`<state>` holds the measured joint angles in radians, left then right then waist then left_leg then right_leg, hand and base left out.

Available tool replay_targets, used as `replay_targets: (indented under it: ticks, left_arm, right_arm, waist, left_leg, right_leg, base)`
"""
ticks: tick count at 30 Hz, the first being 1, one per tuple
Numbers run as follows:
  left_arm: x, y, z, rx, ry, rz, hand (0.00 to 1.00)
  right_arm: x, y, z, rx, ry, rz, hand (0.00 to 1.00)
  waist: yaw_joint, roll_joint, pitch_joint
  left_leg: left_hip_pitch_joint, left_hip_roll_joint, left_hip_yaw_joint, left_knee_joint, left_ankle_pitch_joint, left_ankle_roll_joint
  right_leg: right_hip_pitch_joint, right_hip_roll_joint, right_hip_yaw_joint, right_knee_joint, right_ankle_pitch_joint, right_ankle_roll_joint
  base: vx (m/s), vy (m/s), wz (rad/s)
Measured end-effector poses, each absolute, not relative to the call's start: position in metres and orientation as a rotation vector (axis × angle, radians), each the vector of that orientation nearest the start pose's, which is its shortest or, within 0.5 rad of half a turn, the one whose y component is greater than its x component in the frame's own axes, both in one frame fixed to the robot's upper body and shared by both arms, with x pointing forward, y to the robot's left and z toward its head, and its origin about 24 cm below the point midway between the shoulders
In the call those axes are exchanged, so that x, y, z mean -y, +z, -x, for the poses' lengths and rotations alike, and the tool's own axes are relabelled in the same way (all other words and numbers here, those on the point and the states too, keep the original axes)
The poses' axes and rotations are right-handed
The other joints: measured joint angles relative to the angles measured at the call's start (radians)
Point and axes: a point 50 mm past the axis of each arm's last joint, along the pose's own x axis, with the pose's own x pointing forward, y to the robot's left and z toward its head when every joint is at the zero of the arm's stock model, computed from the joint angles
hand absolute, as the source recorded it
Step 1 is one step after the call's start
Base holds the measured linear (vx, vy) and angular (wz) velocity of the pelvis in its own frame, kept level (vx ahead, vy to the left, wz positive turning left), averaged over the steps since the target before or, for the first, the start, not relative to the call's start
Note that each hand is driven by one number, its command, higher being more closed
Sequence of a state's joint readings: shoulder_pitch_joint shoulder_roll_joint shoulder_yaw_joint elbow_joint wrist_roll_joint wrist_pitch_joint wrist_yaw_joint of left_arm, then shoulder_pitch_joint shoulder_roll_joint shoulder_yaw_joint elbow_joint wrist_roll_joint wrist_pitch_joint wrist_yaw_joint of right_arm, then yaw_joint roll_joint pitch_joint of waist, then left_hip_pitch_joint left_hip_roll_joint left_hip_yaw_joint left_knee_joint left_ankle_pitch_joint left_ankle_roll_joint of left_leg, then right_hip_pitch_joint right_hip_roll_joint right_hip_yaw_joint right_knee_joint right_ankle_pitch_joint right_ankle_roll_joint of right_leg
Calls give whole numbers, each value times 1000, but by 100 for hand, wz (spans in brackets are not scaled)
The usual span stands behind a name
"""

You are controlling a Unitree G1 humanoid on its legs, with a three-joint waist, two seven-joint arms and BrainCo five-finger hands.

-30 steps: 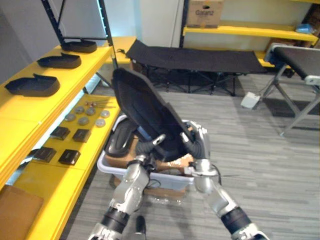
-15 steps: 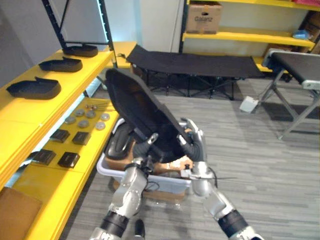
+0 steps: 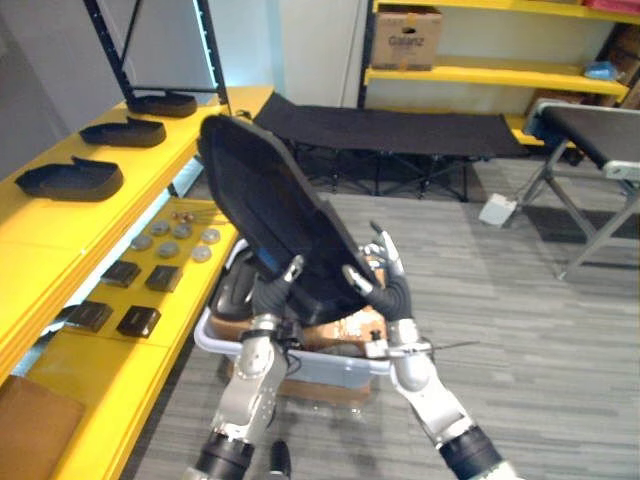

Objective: Walk over and take plastic housings, then place them on the shelf

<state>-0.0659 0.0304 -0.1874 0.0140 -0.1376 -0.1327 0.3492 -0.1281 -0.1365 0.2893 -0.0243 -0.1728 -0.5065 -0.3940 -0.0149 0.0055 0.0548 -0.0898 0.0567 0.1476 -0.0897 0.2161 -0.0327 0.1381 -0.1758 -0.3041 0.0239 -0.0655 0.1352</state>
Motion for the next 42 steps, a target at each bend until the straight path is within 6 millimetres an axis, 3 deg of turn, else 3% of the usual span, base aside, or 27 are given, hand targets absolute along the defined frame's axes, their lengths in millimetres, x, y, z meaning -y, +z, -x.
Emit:
replay_targets:
  ticks: [2, 5, 8, 13, 17, 19, 21, 23, 26, 30, 32, 34, 40, 42]
  left_arm:
    - [-135, 59, -258, 144, 229, 59, 100]
    - [-157, 56, -251, 160, 386, -95, 100]
    - [-176, 59, -248, 196, 525, -230, 100]
    - [-200, 62, -243, 218, 665, -303, 100]
    - [-218, 64, -238, 232, 706, -256, 100]
    - [-221, 67, -232, 257, 697, -183, 100]
    - [-219, 79, -217, 330, 656, -73, 100]
    - [-212, 87, -207, 381, 615, 13, 100]
    - [-210, 89, -195, 407, 602, 38, 100]
    - [-213, 84, -182, 384, 623, 17, 100]
    - [-218, 82, -178, 371, 647, -2, 100]
    - [-224, 83, -174, 372, 681, -19, 100]
    - [-254, 93, -143, 399, 865, -102, 100]
    - [-263, 91, -129, 379, 922, -136, 100]
  right_arm:
    - [124, 143, -243, 798, -64, 12, 0]
    - [159, 164, -237, 900, -174, -99, 0]
    - [185, 170, -229, 939, -228, -186, 0]
    - [203, 163, -219, 911, -260, -204, 0]
    - [230, 135, -210, 736, -398, -204, 0]
    - [239, 109, -209, 582, -469, -230, 0]
    - [244, 64, -204, 331, -545, -265, 0]
    - [245, 39, -192, 199, -610, -301, 0]
    - [245, 21, -181, 111, -654, -318, 0]
    - [243, 21, -182, 116, -625, -322, 0]
    - [237, 22, -186, 126, -594, -334, 0]
    - [229, 24, -193, 133, -549, -346, 0]
    - [187, 27, -226, 118, -363, -362, 0]
    - [170, 32, -236, 123, -283, -341, 0]
  waist:
    - [0, 9, -2]
    - [-3, 12, -4]
    - [-5, 12, -4]
    - [-19, 14, -3]
    - [-33, 15, -2]
    - [-41, 16, -1]
    - [-52, 19, 2]
    - [-52, 28, 8]
    - [-51, 41, 13]
    - [-43, 40, 14]
    - [-20, 33, 16]
    - [-16, 28, 19]
    - [74, 9, 30]
    - [121, 3, 29]
  left_leg:
    - [0, 0, 1, 0, 0, 0]
    - [0, 0, 3, 0, 0, -1]
    - [0, 1, 8, 0, 0, 0]
    - [-1, 3, 23, 0, -2, 0]
    - [0, 4, 35, 0, -7, -1]
    - [0, 6, 46, 0, -9, -2]
    - [-1, 6, 57, 0, -13, -2]
    - [0, 5, 58, 0, -15, -2]
    - [2, 5, 59, 0, -15, -2]
    - [5, 2, 49, 0, -15, -3]
    - [5, -3, 38, 0, -15, -3]
    - [-10, -16, -2, 0, -11, -8]
    - [-54, -60, -112, 0, -4, -12]
    - [-62, -83, -145, 0, 9, -5]
  right_leg:
    - [0, 0, 0, 0, 0, 0]
    - [-1, 0, 1, -1, 0, 0]
    - [-3, -1, 4, -3, 0, 0]
    - [-10, -2, 13, -4, 0, 0]
    - [-17, -4, 28, -4, 0, -1]
    - [-23, -4, 34, -3, 0, -1]
    - [-31, -6, 46, -1, 0, -1]
    - [-31, -8, 47, -1, 0, -1]
    - [-30, -8, 48, 0, 1, 0]
    - [-17, -9, 32, -2, 0, 1]
    - [-10, -11, 21, -2, -2, 3]
    - [0, -14, -23, -2, -6, 5]
    - [35, -31, -161, 12, -32, 16]
    - [55, -43, -214, 24, -50, 21]
  base:
    - [0, 0, 0]
    - [0, 0, 0]
    - [2, -5, -2]
    - [11, -7, -7]
    - [12, -6, -10]
    - [7, -3, -13]
    - [14, -1, -14]
    - [9, -2, -2]
    - [0, 0, 0]
    - [-6, -1, 9]
    - [-18, 5, 22]
    - [-20, 8, 53]
    - [1, 1, 68]
    - [41, 0, 63]
